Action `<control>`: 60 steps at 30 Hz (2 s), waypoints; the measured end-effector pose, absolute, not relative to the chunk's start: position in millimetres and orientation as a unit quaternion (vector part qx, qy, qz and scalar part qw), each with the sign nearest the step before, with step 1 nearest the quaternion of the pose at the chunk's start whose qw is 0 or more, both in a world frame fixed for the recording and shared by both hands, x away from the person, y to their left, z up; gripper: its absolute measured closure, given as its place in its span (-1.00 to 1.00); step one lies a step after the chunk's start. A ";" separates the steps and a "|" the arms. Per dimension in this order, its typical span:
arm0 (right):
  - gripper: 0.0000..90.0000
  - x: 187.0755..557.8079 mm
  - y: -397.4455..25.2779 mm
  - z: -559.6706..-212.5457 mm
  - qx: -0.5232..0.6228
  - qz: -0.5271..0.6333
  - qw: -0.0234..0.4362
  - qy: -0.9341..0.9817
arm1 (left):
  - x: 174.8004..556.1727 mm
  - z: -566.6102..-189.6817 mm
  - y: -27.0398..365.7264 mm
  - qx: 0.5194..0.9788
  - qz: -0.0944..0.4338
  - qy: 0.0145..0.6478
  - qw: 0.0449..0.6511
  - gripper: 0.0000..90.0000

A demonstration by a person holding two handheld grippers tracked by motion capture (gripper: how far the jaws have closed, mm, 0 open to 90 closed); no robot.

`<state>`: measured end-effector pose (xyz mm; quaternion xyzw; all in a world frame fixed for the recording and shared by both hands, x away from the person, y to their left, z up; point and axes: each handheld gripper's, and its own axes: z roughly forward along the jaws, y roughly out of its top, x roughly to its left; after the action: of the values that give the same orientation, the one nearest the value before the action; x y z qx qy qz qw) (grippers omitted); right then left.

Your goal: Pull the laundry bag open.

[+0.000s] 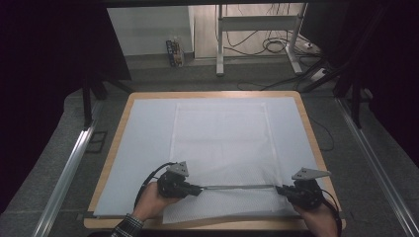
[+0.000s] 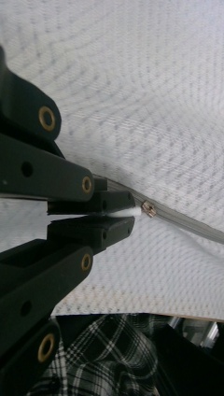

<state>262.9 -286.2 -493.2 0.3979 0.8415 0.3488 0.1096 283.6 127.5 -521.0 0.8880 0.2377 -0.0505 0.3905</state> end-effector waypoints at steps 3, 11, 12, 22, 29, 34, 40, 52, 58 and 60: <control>0.89 262.8 -286.7 -493.3 0.400 0.348 0.111 0.841 | 281.7 -521.5 132.8 0.887 -0.050 0.242 0.390 0.94; 0.89 262.8 -286.9 -493.5 0.400 0.349 0.110 0.841 | 276.1 -519.9 145.6 0.884 -0.047 0.250 0.392 0.94; 0.89 262.7 -286.7 -493.6 0.399 0.349 0.109 0.841 | 275.6 -520.0 146.4 0.883 -0.048 0.252 0.393 0.94; 0.89 262.3 -286.1 -493.6 0.398 0.350 0.109 0.841 | 271.8 -519.3 159.5 0.882 -0.040 0.261 0.390 0.94; 0.89 262.8 -288.0 -493.6 0.401 0.349 0.109 0.840 | 268.9 -520.0 173.9 0.878 -0.037 0.275 0.391 0.94; 0.89 262.8 -288.4 -493.5 0.401 0.350 0.109 0.840 | 266.9 -519.1 182.2 0.876 -0.033 0.279 0.392 0.94; 0.89 263.0 -288.6 -493.7 0.401 0.349 0.108 0.840 | 264.1 -519.4 188.6 0.871 -0.028 0.290 0.396 0.94; 0.89 262.9 -288.3 -493.5 0.400 0.350 0.108 0.840 | 260.1 -518.6 200.3 0.868 -0.025 0.297 0.397 0.94; 0.89 262.8 -288.0 -493.7 0.400 0.343 0.115 0.842 | 257.2 -518.1 209.4 0.865 -0.021 0.306 0.396 0.94; 0.89 263.2 -288.4 -493.9 0.400 0.348 0.109 0.841 | 256.6 -517.4 211.0 0.864 -0.021 0.305 0.399 0.94</control>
<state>263.2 -288.4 -493.9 0.4001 0.8410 0.3477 0.1085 256.6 211.0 -517.4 0.8642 0.3051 -0.0213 0.3995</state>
